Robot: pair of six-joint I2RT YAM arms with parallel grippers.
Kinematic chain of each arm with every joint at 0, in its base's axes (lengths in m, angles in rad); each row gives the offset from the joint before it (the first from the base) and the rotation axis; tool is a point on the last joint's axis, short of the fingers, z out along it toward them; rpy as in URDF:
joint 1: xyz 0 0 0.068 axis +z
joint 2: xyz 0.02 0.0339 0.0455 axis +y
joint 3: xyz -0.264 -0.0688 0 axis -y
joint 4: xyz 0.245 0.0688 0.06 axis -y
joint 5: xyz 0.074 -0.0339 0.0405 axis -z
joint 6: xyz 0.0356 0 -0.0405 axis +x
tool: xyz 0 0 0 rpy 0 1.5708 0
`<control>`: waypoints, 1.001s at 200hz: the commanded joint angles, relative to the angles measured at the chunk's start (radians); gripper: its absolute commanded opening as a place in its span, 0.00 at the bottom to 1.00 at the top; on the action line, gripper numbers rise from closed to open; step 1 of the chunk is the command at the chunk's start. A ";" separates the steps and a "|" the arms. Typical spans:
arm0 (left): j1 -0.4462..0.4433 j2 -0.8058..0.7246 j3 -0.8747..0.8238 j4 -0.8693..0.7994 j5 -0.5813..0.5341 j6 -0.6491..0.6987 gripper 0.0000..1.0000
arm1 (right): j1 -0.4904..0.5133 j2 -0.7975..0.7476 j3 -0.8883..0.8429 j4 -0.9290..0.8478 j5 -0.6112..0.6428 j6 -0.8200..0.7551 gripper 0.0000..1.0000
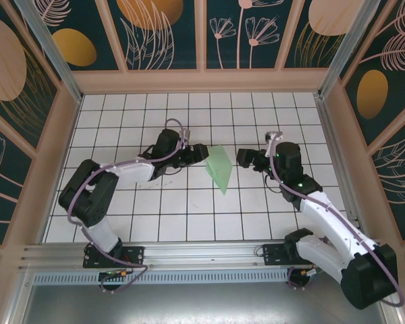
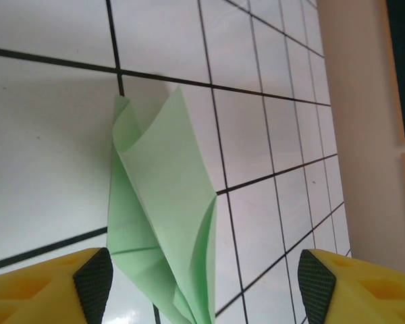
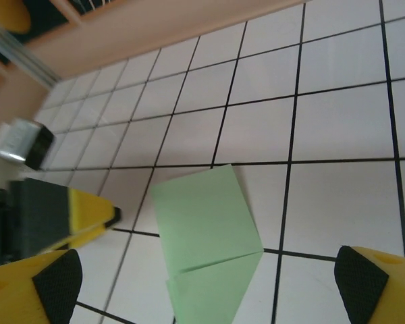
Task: Fold a paper plane with a square sheet of paper (fold left side to right side)
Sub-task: Pick up the paper from the center of the table.
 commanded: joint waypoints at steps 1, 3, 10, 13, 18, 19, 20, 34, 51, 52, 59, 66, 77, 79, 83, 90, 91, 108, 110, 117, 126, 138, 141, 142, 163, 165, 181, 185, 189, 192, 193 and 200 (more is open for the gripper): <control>-0.006 0.078 0.048 0.096 0.045 -0.038 0.74 | -0.053 -0.044 -0.063 0.161 -0.097 0.134 0.99; -0.006 0.086 0.051 0.098 0.045 -0.039 0.74 | -0.058 -0.046 -0.066 0.163 -0.098 0.140 0.99; -0.007 0.110 0.058 0.117 0.049 -0.044 0.73 | -0.070 -0.048 -0.077 0.167 -0.105 0.154 0.99; -0.007 0.122 0.062 0.125 0.052 -0.046 0.72 | -0.074 -0.049 -0.080 0.169 -0.111 0.157 0.99; -0.007 0.140 0.067 0.135 0.058 -0.053 0.71 | -0.079 -0.050 -0.085 0.172 -0.120 0.157 0.99; -0.007 0.144 0.067 0.136 0.059 -0.055 0.71 | -0.080 -0.050 -0.086 0.172 -0.121 0.157 0.99; -0.006 0.148 0.067 0.139 0.060 -0.056 0.71 | -0.080 -0.050 -0.087 0.173 -0.122 0.157 0.99; -0.007 0.191 0.101 0.178 0.082 -0.070 0.66 | -0.082 -0.050 -0.093 0.173 -0.134 0.155 0.99; -0.006 0.226 0.117 0.218 0.082 -0.071 0.58 | -0.081 -0.050 -0.096 0.164 -0.134 0.150 0.99; -0.006 0.227 0.119 0.217 0.080 -0.070 0.58 | -0.081 -0.050 -0.096 0.162 -0.133 0.150 0.99; -0.006 0.239 0.132 0.205 0.070 -0.056 0.52 | -0.082 -0.050 -0.096 0.151 -0.123 0.146 0.99; -0.006 0.248 0.145 0.183 0.058 -0.036 0.46 | -0.082 -0.049 -0.096 0.142 -0.113 0.139 0.99; -0.006 0.260 0.155 0.168 0.044 -0.017 0.36 | -0.083 -0.048 -0.096 0.124 -0.090 0.129 0.99; -0.007 0.260 0.155 0.167 0.041 -0.015 0.34 | -0.084 -0.047 -0.098 0.121 -0.086 0.128 0.99; -0.006 0.261 0.154 0.167 0.037 -0.008 0.30 | -0.083 -0.045 -0.099 0.119 -0.079 0.117 0.99; -0.007 0.263 0.151 0.171 0.031 0.000 0.25 | -0.081 -0.043 -0.102 0.119 -0.076 0.095 0.99; -0.007 0.262 0.150 0.170 0.030 0.001 0.24 | -0.082 -0.043 -0.103 0.119 -0.076 0.093 0.99; -0.007 0.248 0.136 0.169 0.021 0.038 0.14 | -0.082 -0.031 -0.107 0.113 -0.078 0.056 0.99; -0.007 0.245 0.134 0.170 0.021 0.044 0.13 | -0.084 -0.028 -0.106 0.112 -0.081 0.053 0.99; -0.007 0.233 0.123 0.170 0.018 0.056 0.10 | -0.084 -0.016 -0.100 0.106 -0.100 0.038 0.99; -0.006 0.216 0.109 0.172 0.017 0.076 0.06 | -0.084 0.013 -0.084 0.093 -0.138 0.019 0.99; -0.006 0.193 0.090 0.172 0.023 0.101 0.03 | -0.086 0.068 -0.047 0.064 -0.186 0.008 0.98; -0.005 0.187 0.085 0.172 0.025 0.108 0.02 | -0.086 0.084 -0.038 0.060 -0.201 0.007 0.98; -0.005 0.186 0.084 0.172 0.027 0.112 0.02 | -0.086 0.089 -0.035 0.059 -0.207 0.005 0.98; 0.000 0.143 0.039 0.177 0.059 0.161 0.00 | -0.092 0.197 -0.004 0.104 -0.337 0.003 0.97; 0.000 0.138 0.034 0.180 0.063 0.164 0.00 | -0.094 0.208 -0.003 0.114 -0.349 0.003 0.97; 0.011 0.103 -0.013 0.215 0.106 0.182 0.00 | -0.120 0.299 0.011 0.184 -0.457 -0.002 0.94; 0.016 0.094 -0.024 0.229 0.121 0.182 0.00 | -0.125 0.322 0.016 0.202 -0.487 -0.004 0.94; 0.020 0.086 -0.036 0.245 0.137 0.183 0.00 | -0.132 0.352 0.021 0.224 -0.521 -0.005 0.92; 0.021 0.081 -0.046 0.260 0.151 0.181 0.00 | -0.134 0.372 0.024 0.238 -0.542 -0.006 0.91; 0.022 0.079 -0.048 0.264 0.155 0.181 0.00 | -0.135 0.378 0.024 0.242 -0.550 -0.006 0.90; 0.029 0.067 -0.070 0.297 0.187 0.180 0.00 | -0.138 0.427 0.036 0.270 -0.591 -0.006 0.87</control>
